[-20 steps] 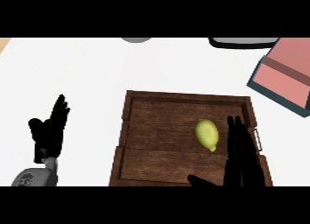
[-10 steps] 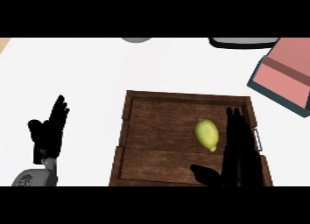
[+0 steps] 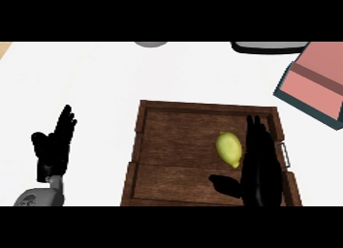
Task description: Pick the lemon from the tray and place it in the cardboard box
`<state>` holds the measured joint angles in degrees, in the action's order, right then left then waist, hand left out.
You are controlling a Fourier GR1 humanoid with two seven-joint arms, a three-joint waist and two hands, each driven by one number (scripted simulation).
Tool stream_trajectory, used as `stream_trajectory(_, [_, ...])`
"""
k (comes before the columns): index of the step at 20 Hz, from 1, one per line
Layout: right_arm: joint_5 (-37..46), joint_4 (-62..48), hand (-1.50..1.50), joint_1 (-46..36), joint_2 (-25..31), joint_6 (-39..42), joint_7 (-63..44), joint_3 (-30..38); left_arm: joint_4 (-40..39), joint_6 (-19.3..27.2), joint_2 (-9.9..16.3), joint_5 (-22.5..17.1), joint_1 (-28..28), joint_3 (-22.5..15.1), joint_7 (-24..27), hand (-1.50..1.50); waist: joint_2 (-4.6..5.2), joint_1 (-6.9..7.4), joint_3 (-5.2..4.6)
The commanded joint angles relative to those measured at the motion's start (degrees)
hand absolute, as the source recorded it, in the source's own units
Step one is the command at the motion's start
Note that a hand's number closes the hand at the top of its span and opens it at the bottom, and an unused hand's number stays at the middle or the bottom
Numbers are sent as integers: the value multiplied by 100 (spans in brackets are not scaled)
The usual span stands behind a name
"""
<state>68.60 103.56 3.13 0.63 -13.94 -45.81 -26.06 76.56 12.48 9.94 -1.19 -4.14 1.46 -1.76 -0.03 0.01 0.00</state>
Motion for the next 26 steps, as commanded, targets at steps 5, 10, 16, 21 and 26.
stream_trajectory(5, [-440,-973,-150,-329,20,-487,740,619,11,-240,79,-38,-166,233,-213,0,3,6,1])
stream_trajectory(10, [-638,-804,-150,-434,124,-225,821,799,534,30,-96,237,-2,66,-511,0,-2,12,2])
stream_trajectory(16, [233,-1262,150,-783,-39,-886,918,370,128,-239,78,68,-107,354,-202,0,0,13,0])
stream_trajectory(21, [-20,-1652,150,-1239,30,252,750,500,89,-229,-95,88,-18,261,-78,0,8,72,-2])
stream_trajectory(26, [-864,-1664,150,-737,762,2166,1025,309,-30,-112,-204,199,-198,169,-75,0,29,52,-7])
